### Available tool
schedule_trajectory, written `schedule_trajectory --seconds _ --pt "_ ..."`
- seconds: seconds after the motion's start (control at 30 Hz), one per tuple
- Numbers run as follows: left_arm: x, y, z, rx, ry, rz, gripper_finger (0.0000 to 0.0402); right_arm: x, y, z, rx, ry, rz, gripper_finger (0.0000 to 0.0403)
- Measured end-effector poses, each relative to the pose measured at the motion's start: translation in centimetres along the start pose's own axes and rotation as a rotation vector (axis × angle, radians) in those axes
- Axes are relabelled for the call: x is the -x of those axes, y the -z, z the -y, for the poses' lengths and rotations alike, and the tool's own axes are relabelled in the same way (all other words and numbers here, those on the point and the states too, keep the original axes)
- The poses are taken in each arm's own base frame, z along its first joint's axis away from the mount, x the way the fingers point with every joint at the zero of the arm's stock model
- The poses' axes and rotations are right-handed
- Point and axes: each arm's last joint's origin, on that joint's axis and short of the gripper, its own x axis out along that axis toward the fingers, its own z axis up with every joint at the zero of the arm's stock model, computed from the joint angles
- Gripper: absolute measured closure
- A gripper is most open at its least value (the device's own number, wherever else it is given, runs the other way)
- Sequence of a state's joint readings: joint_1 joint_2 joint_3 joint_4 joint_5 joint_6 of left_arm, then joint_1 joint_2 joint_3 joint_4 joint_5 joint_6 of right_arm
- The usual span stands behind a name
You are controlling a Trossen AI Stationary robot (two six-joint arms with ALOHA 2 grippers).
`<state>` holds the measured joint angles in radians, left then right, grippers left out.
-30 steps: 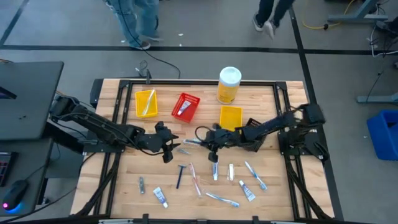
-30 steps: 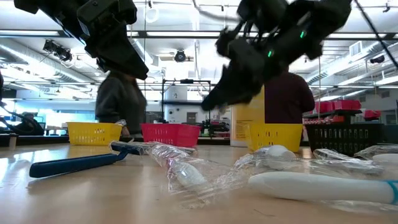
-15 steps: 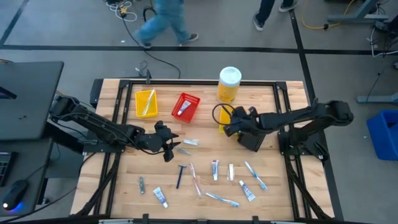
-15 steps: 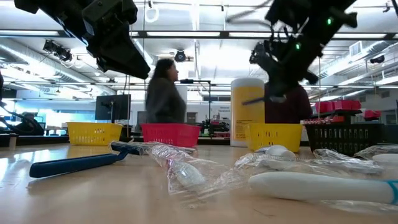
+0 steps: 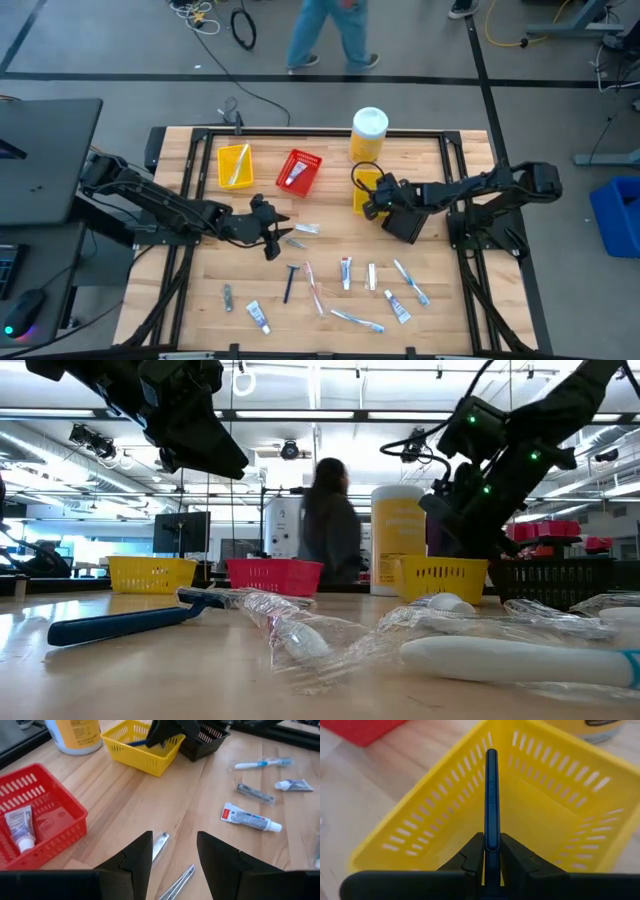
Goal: Pick & Place Travel size toiletries
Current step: Put the blue razor into the right yellow basket, then put the silver nail cutter into the black basket
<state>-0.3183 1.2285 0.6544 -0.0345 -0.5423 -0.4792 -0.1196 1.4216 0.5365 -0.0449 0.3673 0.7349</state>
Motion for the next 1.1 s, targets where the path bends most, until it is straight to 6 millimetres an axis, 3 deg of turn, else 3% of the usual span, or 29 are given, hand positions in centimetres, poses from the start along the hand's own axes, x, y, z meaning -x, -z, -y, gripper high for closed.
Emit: schedule_trajectory --seconds 0.17,0.43,0.6,0.9,1.1 --pt "0.0 -0.1 0.0 -0.022 0.004 0.008 0.0237 0.0 0.0 0.0 0.067 -0.010 0.007 0.0324" --pt "0.0 -0.3 0.2 -0.002 0.023 0.029 0.0237 0.0 -0.4 -0.4 0.119 -0.048 0.052 0.0242" --pt "0.7 -1.0 0.3 0.020 0.061 0.055 0.0237 1.0 -1.1 -0.9 0.151 -0.103 0.115 0.0210" --pt "4.5 -4.8 0.0 -0.026 0.216 0.195 0.0237 4.3 -2.9 -3.2 0.295 -0.313 0.375 0.0209" --pt "6.2 -5.7 -0.8 -0.107 0.227 0.266 0.0237 6.0 -3.0 -5.0 0.446 -0.462 0.515 0.0216"
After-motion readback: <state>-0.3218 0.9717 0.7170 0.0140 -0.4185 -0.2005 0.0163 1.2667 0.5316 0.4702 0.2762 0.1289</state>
